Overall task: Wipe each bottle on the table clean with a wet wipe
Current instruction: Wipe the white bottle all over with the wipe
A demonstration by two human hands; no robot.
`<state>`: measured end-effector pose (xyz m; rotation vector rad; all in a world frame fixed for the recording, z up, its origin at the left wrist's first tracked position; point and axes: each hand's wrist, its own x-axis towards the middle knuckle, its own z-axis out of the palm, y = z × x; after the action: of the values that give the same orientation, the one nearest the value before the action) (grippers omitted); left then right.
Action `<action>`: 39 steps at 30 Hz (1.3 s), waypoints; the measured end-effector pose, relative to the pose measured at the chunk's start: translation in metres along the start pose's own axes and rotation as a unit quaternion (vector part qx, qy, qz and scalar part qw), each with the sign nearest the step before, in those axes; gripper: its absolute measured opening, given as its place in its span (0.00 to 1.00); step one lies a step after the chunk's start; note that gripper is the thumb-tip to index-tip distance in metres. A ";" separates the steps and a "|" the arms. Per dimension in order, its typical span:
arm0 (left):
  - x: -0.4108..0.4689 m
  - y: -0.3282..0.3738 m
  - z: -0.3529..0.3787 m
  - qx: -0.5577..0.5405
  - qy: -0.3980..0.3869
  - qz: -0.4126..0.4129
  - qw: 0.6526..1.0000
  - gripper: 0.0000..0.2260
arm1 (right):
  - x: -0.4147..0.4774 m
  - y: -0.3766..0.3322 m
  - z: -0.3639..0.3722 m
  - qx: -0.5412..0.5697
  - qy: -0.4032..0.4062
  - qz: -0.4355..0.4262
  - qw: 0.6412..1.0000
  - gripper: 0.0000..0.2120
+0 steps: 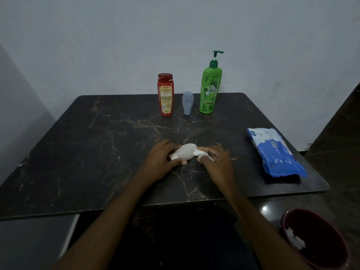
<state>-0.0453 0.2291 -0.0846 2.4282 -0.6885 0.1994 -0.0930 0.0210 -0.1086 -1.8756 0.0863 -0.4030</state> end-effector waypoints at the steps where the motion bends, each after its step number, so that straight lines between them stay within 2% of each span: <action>1: -0.003 -0.001 0.001 0.005 0.001 0.005 1.000 0.27 | 0.000 -0.001 0.000 0.000 -0.001 -0.001 1.000 0.13; 6: -0.015 -0.005 -0.001 -0.003 -0.001 0.001 1.000 0.28 | -0.004 -0.006 0.000 -0.023 0.010 -0.012 1.000 0.10; 11: -0.019 -0.006 -0.002 -0.014 0.047 -0.021 0.999 0.19 | -0.007 -0.008 0.002 0.031 0.005 -0.003 1.000 0.07; 16: -0.017 -0.010 0.001 -0.052 0.070 -0.056 0.995 0.16 | -0.008 -0.004 0.003 -0.044 0.006 -0.020 0.999 0.07; 21: -0.018 -0.009 -0.001 -0.077 0.064 -0.043 0.994 0.16 | -0.009 -0.008 0.005 -0.078 0.014 -0.044 0.996 0.08; 26: -0.017 -0.010 0.000 -0.085 0.060 -0.057 0.993 0.14 | -0.015 -0.013 0.020 -0.120 -0.007 -0.102 0.987 0.07; 31: -0.016 -0.010 0.000 -0.093 0.058 -0.064 0.992 0.14 | -0.012 -0.015 0.038 -0.133 0.014 -0.074 0.988 0.07; 36: -0.015 -0.011 -0.001 -0.094 0.062 -0.058 0.992 0.13 | -0.014 -0.017 0.043 -0.149 -0.027 -0.103 0.983 0.07; 39: -0.015 -0.012 -0.001 -0.095 0.060 -0.058 0.992 0.14 | -0.004 -0.017 0.031 -0.143 -0.004 -0.065 0.988 0.05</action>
<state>-0.0519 0.2443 -0.0941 2.2459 -0.4875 0.2201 -0.0887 0.0562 -0.1023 -2.1735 0.0167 -0.4936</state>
